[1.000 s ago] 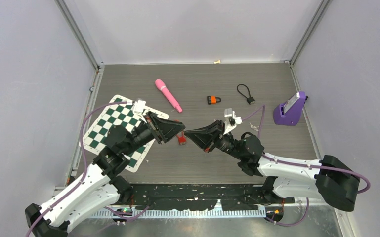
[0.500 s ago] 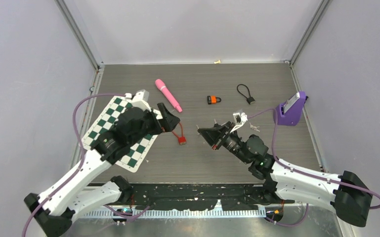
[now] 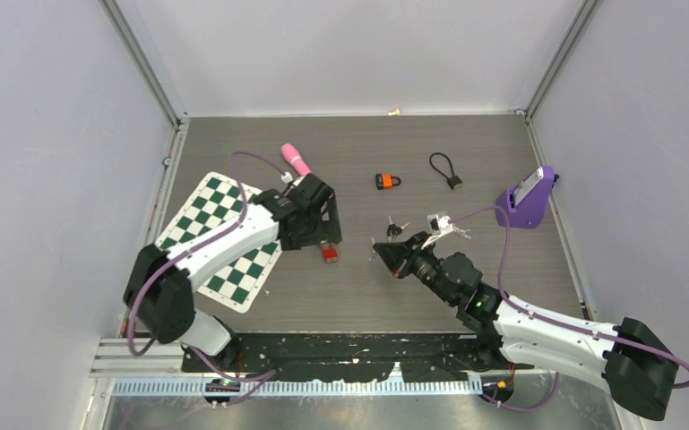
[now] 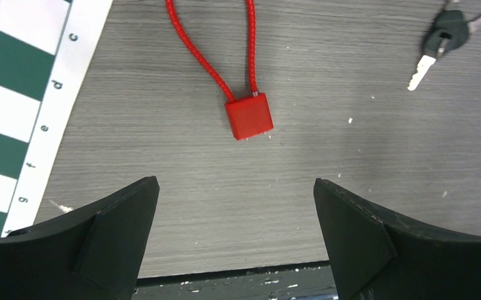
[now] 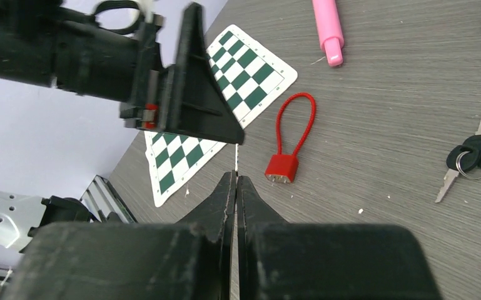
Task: Unlock with the key
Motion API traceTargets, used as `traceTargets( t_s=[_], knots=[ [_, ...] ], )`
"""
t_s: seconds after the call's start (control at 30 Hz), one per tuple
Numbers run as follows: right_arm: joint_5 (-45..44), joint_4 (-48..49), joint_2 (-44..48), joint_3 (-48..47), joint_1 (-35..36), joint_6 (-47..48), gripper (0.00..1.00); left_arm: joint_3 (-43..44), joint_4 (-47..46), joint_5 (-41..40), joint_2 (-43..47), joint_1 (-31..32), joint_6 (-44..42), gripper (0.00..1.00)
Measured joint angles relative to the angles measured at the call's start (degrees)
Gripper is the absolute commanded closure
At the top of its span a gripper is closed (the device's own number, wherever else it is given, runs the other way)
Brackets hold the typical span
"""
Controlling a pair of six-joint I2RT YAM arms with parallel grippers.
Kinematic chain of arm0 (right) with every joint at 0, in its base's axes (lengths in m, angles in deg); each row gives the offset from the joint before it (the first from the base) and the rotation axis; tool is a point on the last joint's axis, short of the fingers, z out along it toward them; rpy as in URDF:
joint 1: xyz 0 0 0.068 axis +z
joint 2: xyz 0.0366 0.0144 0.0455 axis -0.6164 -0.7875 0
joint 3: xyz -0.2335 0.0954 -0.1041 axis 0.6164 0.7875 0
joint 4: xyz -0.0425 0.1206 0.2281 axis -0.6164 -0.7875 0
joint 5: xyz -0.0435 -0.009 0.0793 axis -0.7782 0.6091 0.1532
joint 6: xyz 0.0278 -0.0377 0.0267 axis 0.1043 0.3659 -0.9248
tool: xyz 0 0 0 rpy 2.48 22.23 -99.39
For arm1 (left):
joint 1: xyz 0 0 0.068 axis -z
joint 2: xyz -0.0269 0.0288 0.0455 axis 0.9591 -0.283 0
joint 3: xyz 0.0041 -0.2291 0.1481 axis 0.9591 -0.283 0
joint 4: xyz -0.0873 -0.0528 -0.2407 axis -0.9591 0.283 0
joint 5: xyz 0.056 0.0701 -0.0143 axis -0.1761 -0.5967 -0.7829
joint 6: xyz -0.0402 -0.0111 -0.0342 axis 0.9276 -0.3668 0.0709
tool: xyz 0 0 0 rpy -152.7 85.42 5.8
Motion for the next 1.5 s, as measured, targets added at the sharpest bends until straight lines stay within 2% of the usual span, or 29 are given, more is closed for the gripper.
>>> traceTargets(
  t_s=[0.33,0.63,0.77,0.8,0.93,1.0,1.23,1.5],
  knots=[
    [-0.2,0.1,0.0,1.4,-0.9,0.2,0.95,10.5,1.5,2.1,-20.0,-0.2,2.0,0.15],
    [-0.2,0.3,0.0,2.6,-1.3,0.2,0.95,12.7,2.4,4.1,-29.3,-2.1,6.0,0.29],
    [-0.1,0.4,0.0,2.6,-1.5,0.2,0.95,13.5,3.1,4.3,-29.9,-2.8,7.3,0.42],
    [0.0,0.4,0.0,2.6,-1.6,0.2,0.95,13.6,3.3,4.3,-30.0,-2.9,7.6,0.45],
    [0.2,0.8,-0.3,2.6,-1.6,0.2,0.95,13.3,3.8,4.7,-30.0,-3.2,8.0,0.70],
    [0.6,0.9,-0.7,2.6,-1.6,0.2,0.95,12.5,3.5,5.0,-29.4,-3.4,8.2,0.77],
    [6.2,0.5,-5.2,0.8,-1.6,0.9,0.95,7.1,0.8,6.5,-23.6,-3.4,9.9,0.81],
    [16.0,2.1,-13.0,-4.5,-1.4,0.5,0.95,5.1,-0.6,8.0,-4.9,-3.4,13.7,0.87]
  ],
)
